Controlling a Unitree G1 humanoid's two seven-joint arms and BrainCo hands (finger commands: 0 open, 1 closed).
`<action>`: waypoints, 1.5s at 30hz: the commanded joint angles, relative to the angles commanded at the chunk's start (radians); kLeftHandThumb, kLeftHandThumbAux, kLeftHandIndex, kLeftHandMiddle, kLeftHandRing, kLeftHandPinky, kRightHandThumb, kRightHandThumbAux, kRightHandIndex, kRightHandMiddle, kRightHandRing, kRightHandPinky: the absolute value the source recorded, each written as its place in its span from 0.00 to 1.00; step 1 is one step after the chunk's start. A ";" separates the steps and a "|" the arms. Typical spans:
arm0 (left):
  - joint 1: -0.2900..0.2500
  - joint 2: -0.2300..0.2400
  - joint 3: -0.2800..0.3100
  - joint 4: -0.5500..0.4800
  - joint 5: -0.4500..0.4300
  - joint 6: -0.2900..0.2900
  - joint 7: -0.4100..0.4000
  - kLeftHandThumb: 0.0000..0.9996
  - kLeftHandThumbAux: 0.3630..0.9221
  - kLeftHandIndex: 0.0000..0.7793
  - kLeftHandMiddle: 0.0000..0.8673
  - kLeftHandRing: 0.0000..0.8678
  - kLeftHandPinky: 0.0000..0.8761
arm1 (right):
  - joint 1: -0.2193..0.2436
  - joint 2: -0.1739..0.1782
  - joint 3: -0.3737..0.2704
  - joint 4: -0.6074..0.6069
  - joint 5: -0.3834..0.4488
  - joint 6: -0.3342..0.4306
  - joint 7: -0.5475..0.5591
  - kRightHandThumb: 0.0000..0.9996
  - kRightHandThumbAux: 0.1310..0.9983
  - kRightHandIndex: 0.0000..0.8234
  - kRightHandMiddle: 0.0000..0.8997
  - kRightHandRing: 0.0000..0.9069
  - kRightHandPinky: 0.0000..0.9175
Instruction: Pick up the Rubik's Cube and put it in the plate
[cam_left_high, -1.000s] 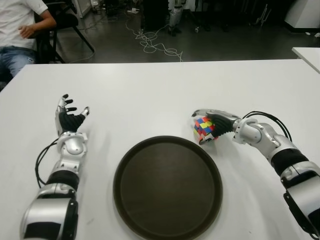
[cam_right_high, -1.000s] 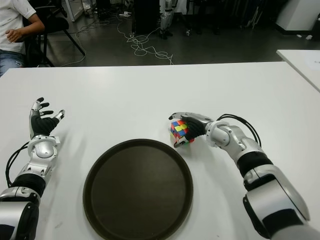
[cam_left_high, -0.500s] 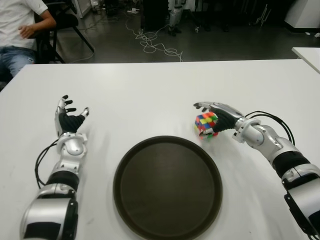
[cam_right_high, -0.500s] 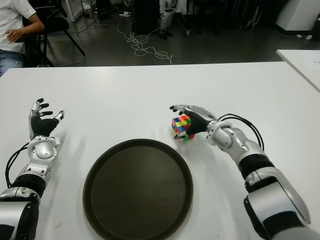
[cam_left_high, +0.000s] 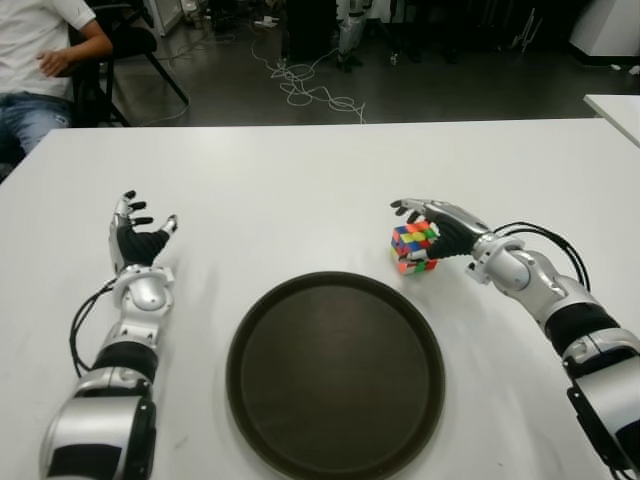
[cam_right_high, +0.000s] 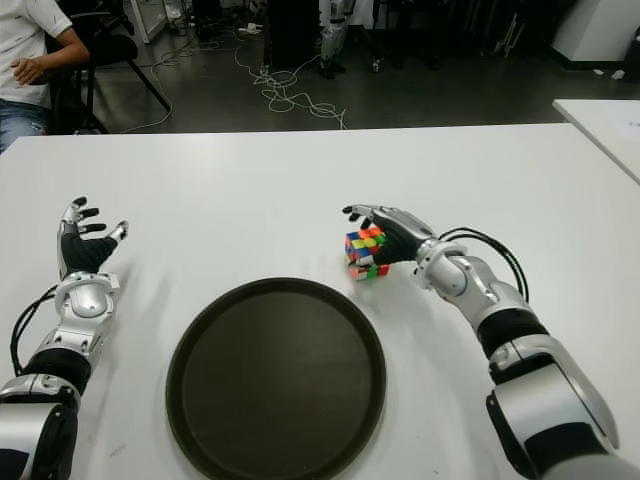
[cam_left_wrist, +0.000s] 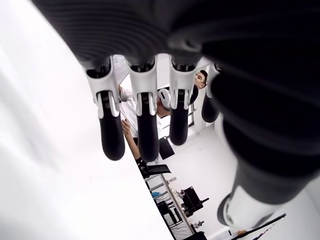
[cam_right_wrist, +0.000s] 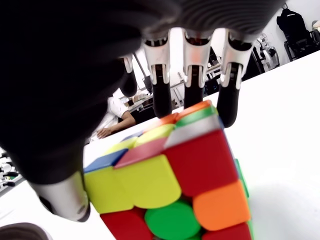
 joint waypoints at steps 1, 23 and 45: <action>0.000 0.001 -0.001 0.001 0.002 0.000 0.002 0.12 0.73 0.16 0.28 0.40 0.57 | 0.000 0.001 -0.001 0.000 0.000 0.001 0.000 0.16 0.71 0.18 0.28 0.31 0.40; -0.001 0.006 -0.010 0.001 0.015 0.012 0.003 0.09 0.72 0.16 0.26 0.34 0.47 | 0.004 0.006 -0.015 -0.023 0.035 0.042 0.061 0.25 0.74 0.16 0.27 0.32 0.42; 0.000 0.006 -0.010 0.000 0.015 0.006 0.007 0.11 0.72 0.16 0.27 0.35 0.50 | 0.001 -0.003 0.005 -0.050 0.008 0.079 0.092 0.22 0.75 0.17 0.28 0.33 0.42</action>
